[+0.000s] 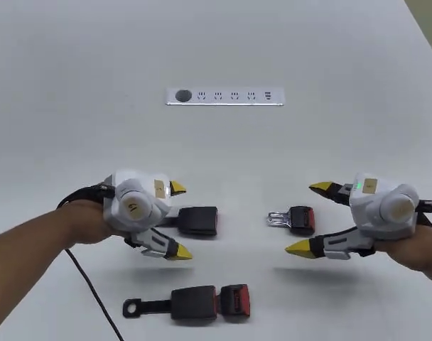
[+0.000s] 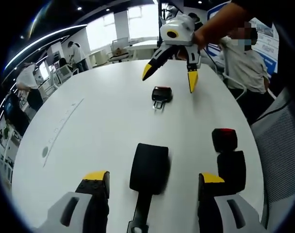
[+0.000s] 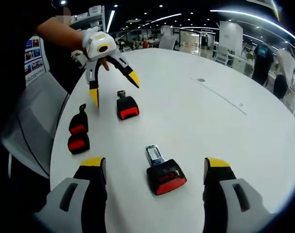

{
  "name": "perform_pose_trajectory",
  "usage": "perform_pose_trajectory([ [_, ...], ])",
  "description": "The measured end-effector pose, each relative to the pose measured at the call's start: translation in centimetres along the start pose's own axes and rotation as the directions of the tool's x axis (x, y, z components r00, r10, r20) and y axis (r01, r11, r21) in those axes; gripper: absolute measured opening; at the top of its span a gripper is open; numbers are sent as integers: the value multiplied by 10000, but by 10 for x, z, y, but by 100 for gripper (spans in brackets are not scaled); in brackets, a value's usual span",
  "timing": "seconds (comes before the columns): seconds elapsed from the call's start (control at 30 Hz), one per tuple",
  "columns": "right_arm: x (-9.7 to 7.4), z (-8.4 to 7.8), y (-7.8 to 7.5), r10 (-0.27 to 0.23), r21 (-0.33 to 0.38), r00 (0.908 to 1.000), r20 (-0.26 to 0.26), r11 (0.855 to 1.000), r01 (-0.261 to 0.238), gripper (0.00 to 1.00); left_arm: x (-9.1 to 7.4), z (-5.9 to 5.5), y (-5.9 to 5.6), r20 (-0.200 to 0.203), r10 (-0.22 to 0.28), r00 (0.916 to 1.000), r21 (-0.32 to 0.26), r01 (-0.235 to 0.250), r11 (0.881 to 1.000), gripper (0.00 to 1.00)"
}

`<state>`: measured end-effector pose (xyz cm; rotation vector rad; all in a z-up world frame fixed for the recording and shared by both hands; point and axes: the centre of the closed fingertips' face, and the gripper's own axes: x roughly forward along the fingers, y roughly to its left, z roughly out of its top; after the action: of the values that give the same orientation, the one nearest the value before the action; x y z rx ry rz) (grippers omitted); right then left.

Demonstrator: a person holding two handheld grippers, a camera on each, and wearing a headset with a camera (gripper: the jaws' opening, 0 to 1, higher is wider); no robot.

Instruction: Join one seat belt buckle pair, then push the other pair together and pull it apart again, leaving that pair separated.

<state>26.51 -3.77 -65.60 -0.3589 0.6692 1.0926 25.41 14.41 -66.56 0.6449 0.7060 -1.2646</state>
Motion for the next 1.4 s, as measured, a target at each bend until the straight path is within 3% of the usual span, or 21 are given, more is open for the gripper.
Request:
perform_pose_trajectory([
  [0.3, 9, -18, -9, 538, -103, 9968, -584, 9985, -545, 74, 14, -10, 8, -88, -197, 9998, -75, 197, 9998, 71],
  [0.53, 10, -21, -7, 862, -124, 9921, -906, 9961, -877, 66, 18, -5, 11, 186, -237, 9995, -117, 239, 9996, 62],
  [0.7, 14, -25, -7, 1001, -187, 9891, -1077, 9945, -1026, 64, 23, -6, 8, 77, -383, 9992, 180, 381, 9991, 57],
  [0.8, 18, -30, -8, 875, -279, 9881, -1267, 9954, -917, 64, 25, -13, 10, -130, -262, 9996, 385, 267, 9989, 52],
  [0.83, 18, -29, -7, 871, -300, 9883, -1255, 9954, -915, 63, 25, -8, 9, 149, -339, 9993, 295, 335, 9990, 51],
  [0.93, 19, -28, -4, 884, -483, 9891, -1174, 9943, -946, 58, 25, -9, 8, 165, -341, 9993, 126, 339, 9993, 50],
  [1.13, 20, -27, -15, 758, -636, 9911, -1090, 9945, -831, 51, 27, -12, 8, 251, -451, 9987, 38, 450, 9990, 40],
  [1.3, 20, -33, -20, 628, -1298, 9882, -1395, 9882, -812, 43, 33, -15, 9, 315, -531, 9981, 95, 529, 9986, 36],
  [1.4, 18, -34, -21, 664, -1265, 9860, -1532, 9882, -862, 38, 35, -14, 10, 365, -538, 9979, 60, 536, 9985, 35],
])
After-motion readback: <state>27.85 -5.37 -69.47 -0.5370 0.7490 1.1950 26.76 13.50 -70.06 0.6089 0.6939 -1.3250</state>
